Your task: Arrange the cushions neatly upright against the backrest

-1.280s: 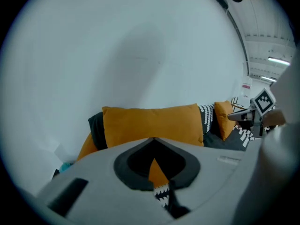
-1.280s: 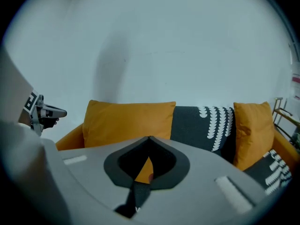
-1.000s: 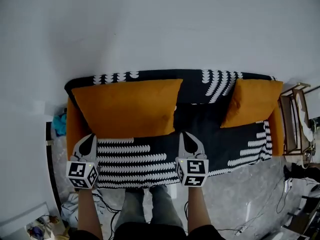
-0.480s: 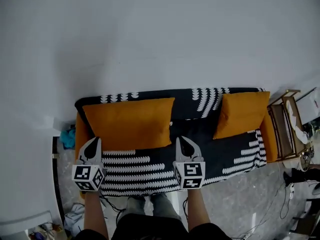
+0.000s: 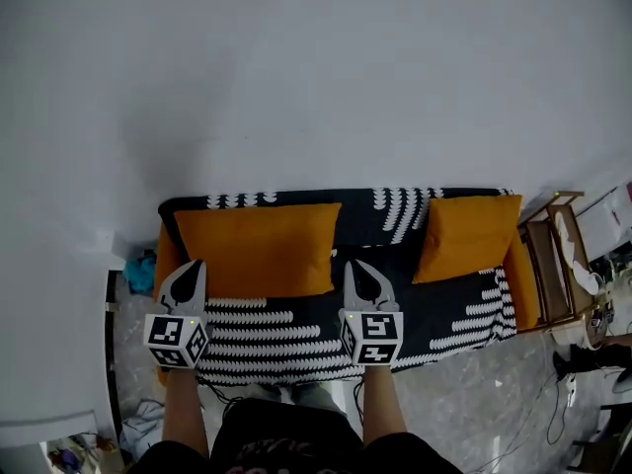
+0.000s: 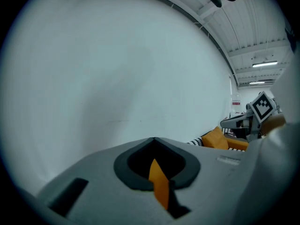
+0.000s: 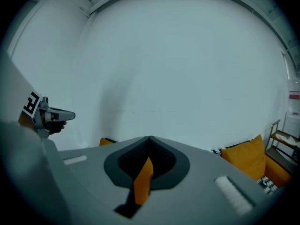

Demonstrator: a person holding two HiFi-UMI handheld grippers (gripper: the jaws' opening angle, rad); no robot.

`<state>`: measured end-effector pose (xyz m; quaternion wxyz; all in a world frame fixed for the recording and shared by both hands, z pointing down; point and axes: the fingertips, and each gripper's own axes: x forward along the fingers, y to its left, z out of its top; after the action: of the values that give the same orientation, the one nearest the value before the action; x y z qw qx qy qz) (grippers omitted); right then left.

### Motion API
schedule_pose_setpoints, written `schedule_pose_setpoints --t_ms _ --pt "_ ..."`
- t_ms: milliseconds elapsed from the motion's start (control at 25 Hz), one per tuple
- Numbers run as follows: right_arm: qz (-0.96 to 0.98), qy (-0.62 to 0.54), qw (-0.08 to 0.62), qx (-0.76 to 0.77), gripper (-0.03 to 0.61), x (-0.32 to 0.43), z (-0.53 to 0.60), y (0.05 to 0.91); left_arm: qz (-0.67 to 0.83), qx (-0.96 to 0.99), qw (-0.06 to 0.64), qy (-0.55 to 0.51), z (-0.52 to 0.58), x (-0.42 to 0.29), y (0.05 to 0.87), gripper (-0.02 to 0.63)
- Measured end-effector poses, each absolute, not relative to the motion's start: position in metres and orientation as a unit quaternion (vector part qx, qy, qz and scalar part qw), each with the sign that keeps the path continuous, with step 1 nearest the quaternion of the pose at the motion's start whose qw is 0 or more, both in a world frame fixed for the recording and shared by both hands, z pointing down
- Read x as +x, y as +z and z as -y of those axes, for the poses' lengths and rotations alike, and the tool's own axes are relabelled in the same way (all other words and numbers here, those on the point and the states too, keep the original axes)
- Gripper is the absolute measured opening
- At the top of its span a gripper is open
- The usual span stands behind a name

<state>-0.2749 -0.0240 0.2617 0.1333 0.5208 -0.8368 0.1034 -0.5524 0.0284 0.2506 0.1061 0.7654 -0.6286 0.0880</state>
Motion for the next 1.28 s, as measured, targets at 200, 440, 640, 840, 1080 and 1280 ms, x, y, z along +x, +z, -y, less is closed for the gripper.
schedule_pose_setpoints --t_ms 200,440,640,840,1080,1280 --pt "0.840 0.094 0.127 0.519 0.012 -0.276 0.021 0.239 0.629 0.768 0.093 0.074 -0.032 -0.551 0.226 0.000" --pt "0.845 0.082 0.114 0.516 0.012 -0.275 0.017 0.212 0.634 0.767 0.071 0.062 -0.032 -0.555 0.196 0.000" --pt "0.848 0.073 0.106 0.515 0.012 -0.282 0.021 0.194 0.636 0.767 0.063 0.057 -0.029 -0.565 0.179 0.000" --pt "0.849 0.062 0.095 0.517 0.012 -0.286 0.026 0.178 0.636 0.768 0.051 0.057 -0.027 -0.570 0.166 0.000" --pt "0.851 0.049 0.097 0.514 0.012 -0.296 0.029 0.168 0.632 0.771 0.046 0.061 -0.023 -0.573 0.161 0.000" --pt "0.854 0.043 0.097 0.510 0.012 -0.305 0.030 0.163 0.631 0.772 0.046 0.054 -0.023 -0.578 0.159 0.000"
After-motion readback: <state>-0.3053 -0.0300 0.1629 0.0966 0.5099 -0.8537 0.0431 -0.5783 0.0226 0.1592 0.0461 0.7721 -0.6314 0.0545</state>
